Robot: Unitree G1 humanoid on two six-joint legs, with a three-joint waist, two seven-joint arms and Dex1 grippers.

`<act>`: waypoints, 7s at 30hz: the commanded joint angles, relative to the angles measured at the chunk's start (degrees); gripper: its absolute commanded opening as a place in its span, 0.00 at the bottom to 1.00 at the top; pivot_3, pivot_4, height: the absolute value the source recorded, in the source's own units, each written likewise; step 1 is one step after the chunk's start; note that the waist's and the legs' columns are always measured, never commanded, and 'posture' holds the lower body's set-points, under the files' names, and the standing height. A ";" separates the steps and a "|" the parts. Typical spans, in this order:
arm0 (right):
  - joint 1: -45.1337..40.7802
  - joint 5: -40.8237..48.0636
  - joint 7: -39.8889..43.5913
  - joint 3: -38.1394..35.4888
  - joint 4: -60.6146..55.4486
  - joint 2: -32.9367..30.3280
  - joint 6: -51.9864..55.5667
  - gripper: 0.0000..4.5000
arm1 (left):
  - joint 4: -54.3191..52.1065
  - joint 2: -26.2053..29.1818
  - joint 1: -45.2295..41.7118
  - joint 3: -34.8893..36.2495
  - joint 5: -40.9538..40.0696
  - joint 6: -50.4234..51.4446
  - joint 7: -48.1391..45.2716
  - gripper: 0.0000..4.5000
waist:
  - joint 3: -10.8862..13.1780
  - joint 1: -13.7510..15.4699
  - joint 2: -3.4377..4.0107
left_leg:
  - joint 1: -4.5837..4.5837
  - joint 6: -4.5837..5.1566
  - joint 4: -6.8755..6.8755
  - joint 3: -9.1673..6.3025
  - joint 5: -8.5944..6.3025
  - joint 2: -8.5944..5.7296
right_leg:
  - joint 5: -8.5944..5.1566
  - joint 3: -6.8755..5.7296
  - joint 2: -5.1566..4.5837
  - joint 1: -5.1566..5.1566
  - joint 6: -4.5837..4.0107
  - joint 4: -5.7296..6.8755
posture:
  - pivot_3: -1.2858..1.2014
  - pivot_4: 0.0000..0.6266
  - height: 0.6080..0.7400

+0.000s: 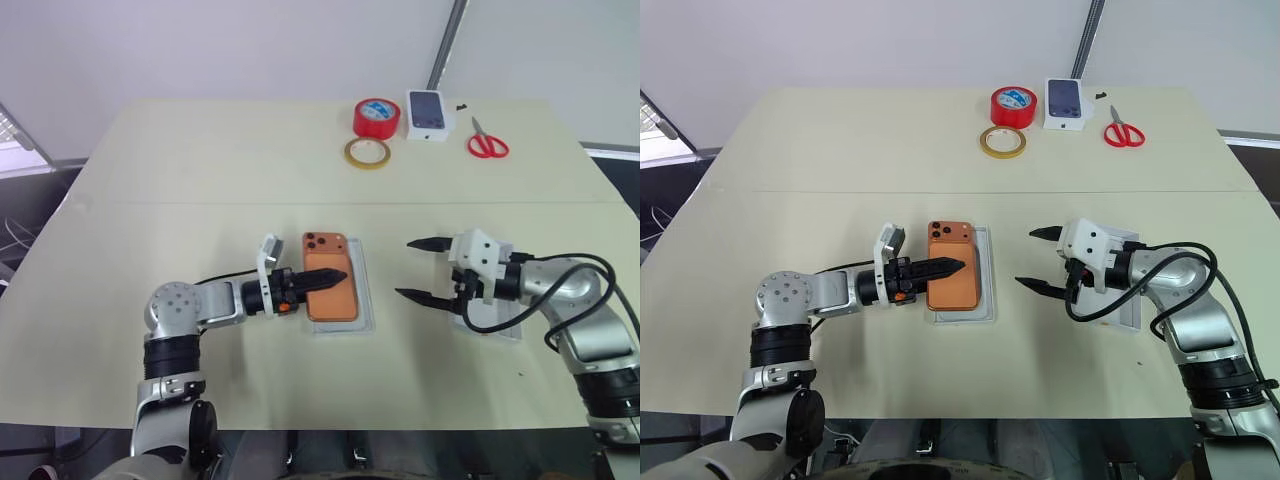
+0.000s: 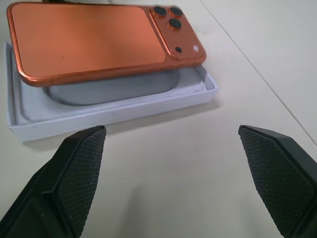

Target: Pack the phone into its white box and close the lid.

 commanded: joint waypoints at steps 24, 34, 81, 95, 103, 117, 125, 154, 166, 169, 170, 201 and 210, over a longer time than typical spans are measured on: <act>-5.53 -3.51 -2.89 4.51 2.44 5.43 -4.31 1.00 | -10.51 7.24 -1.34 -5.56 0.41 2.40 -1.37 0.98 | 0.00 -0.22 0.01 | 0.00 -0.01 0.00 0.00 0.01 0.00 | 0.00 0.00 0.01 -0.02 0.00 0.01 | 0.52 0.24 1.00; -5.47 -3.53 -3.38 4.50 2.61 5.46 -3.73 1.00 | -12.86 13.86 -3.75 -3.67 -0.45 2.13 -3.56 0.98 | 0.01 -0.25 0.01 | 0.00 -0.01 0.00 0.00 0.01 0.00 | 0.00 0.00 0.00 -0.02 -0.01 0.01 | 0.52 0.24 1.00; 10.33 -10.64 -6.20 -3.01 -2.98 -5.01 -3.44 0.00 | 7.02 0.32 -12.23 -43.89 44.57 -43.82 -24.28 0.00 | -0.04 1.72 0.16 | 0.11 0.75 0.15 -0.02 -0.39 -0.07 | -0.01 0.00 0.02 0.54 0.01 -0.47 | 0.52 0.24 1.00; 16.28 -10.62 -6.42 -7.38 -1.61 -7.44 -5.98 0.00 | 7.37 -4.38 -13.22 -43.11 45.46 -42.68 -25.58 0.00 | -0.03 1.53 0.16 | 0.15 0.77 0.16 -0.03 -0.40 -0.05 | -0.01 0.00 0.06 0.63 0.03 -0.56 | 0.52 0.24 1.00; 16.92 -10.76 -6.27 -9.00 -1.08 -9.04 -6.58 0.00 | 7.85 -2.50 -13.14 -42.20 47.64 -44.90 -25.23 0.00 | -0.03 1.52 0.16 | 0.16 0.76 0.16 -0.03 -0.40 -0.05 | -0.01 0.00 0.07 0.63 0.03 -0.56 | 0.52 0.24 1.00; 24.49 -5.31 -3.64 -18.41 -2.13 -12.12 -5.35 0.00 | 1.49 5.30 -10.25 -33.39 47.09 -54.05 -24.04 0.00 | -0.03 1.51 0.17 | 0.17 0.74 0.16 -0.03 -0.39 -0.01 | -0.01 0.01 0.08 0.63 0.03 -0.55 | 0.52 0.24 1.00; 17.63 2.10 -10.52 -22.48 -5.88 -9.67 13.23 0.42 | -0.65 13.99 -6.86 -27.55 42.38 -59.26 -32.67 0.41 | -0.04 0.15 0.22 | 0.24 0.70 0.13 -0.04 -0.37 0.05 | -0.01 0.00 0.09 0.64 0.02 -0.49 | 0.52 0.24 1.00; 3.71 11.15 -29.82 -14.92 -20.46 -8.03 74.94 0.98 | -3.09 23.02 10.36 -20.28 37.27 -94.48 -51.62 0.98 | -0.09 -0.15 0.41 | 0.18 0.77 0.03 -0.04 -0.41 0.08 | -0.02 0.00 0.02 0.54 0.01 -0.54 | 0.52 0.24 1.00; -3.68 12.48 -28.43 -7.82 -14.07 -11.24 79.65 0.92 | -8.22 21.67 14.80 -20.43 37.61 -93.44 -46.87 1.00 | -0.09 -0.04 0.44 | 0.14 0.79 0.02 -0.05 -0.43 0.09 | -0.02 0.00 0.02 0.52 0.01 -0.55 | 0.52 0.24 1.00; -3.62 11.75 -28.52 -6.58 -12.99 -12.25 78.47 0.68 | -9.32 20.84 15.56 -20.66 37.61 -92.94 -45.25 1.00 | -0.09 -0.02 0.44 | 0.13 0.79 0.02 -0.05 -0.43 0.09 | -0.01 0.00 0.01 0.53 0.01 -0.56 | 0.52 0.24 1.00; -3.74 11.32 -29.02 -6.53 -12.28 -12.22 78.37 0.55 | -9.77 20.64 15.79 -20.80 37.59 -92.70 -44.84 1.00 | -0.09 -0.03 0.43 | 0.13 0.80 0.02 -0.05 -0.44 0.09 | -0.01 0.00 0.01 0.52 0.01 -0.57 | 0.52 0.24 1.00; -18.36 31.25 -40.12 -34.51 -15.11 17.17 84.16 0.01 | -5.67 20.20 10.23 -22.31 38.57 -90.66 -42.06 1.00 | -0.06 -1.31 0.53 | 0.11 0.80 -0.05 -0.04 -0.43 0.10 | -0.01 0.00 0.04 0.44 0.02 -0.48 | 0.52 0.24 1.00; -9.51 77.14 -63.30 -38.28 -16.90 27.11 75.67 0.01 | -6.75 19.33 9.52 -22.00 37.74 -86.32 -39.14 1.00 | -0.03 -1.34 0.58 | 0.02 0.81 -0.07 -0.03 -0.44 0.08 | 0.00 0.00 0.00 0.36 0.03 -0.47 | 0.52 0.24 1.00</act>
